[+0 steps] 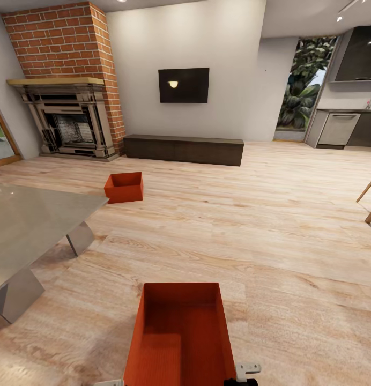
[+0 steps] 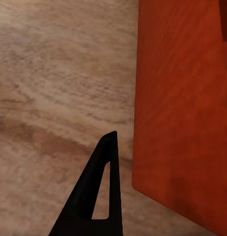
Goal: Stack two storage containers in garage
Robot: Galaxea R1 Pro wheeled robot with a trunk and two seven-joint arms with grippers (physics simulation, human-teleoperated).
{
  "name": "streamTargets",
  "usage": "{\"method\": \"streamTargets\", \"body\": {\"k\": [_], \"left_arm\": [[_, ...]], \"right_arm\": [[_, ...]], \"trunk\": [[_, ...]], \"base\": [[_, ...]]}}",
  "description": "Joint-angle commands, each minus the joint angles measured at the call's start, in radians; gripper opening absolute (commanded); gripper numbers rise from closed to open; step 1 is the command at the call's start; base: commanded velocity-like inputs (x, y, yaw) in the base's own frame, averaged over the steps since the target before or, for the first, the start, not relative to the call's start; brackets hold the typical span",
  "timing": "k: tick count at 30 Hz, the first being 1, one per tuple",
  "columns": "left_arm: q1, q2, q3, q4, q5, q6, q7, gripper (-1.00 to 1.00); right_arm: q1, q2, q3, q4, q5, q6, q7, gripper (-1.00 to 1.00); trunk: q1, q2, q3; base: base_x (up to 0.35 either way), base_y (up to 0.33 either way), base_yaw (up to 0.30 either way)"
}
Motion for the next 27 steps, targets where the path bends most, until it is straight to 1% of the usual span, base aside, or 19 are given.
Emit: {"method": "streamTargets", "body": {"k": [1, 23, 27], "left_arm": [[0.000, 0.000, 0.019, -0.001, 0.000, -0.001, -0.001, -1.00], [0.000, 0.000, 0.019, -0.001, 0.000, -0.002, -0.001, -1.00], [0.000, 0.000, 0.019, -0.001, 0.000, -0.002, -0.001, -1.00]], "right_arm": [[-0.001, -0.001, -0.004, 0.001, 0.003, -0.003, -0.011, -1.00], [-0.001, -0.001, -0.004, 0.001, 0.003, -0.003, -0.011, -1.00], [-0.001, -0.001, -0.004, 0.001, 0.003, -0.003, -0.011, -1.00]], "trunk": [[0.000, 0.000, -0.001], [0.000, 0.000, -0.001], [-0.002, 0.001, 0.015]], "base": [[0.000, 0.000, 0.000], [0.000, 0.000, 0.000], [0.000, 0.000, 0.000]]}}
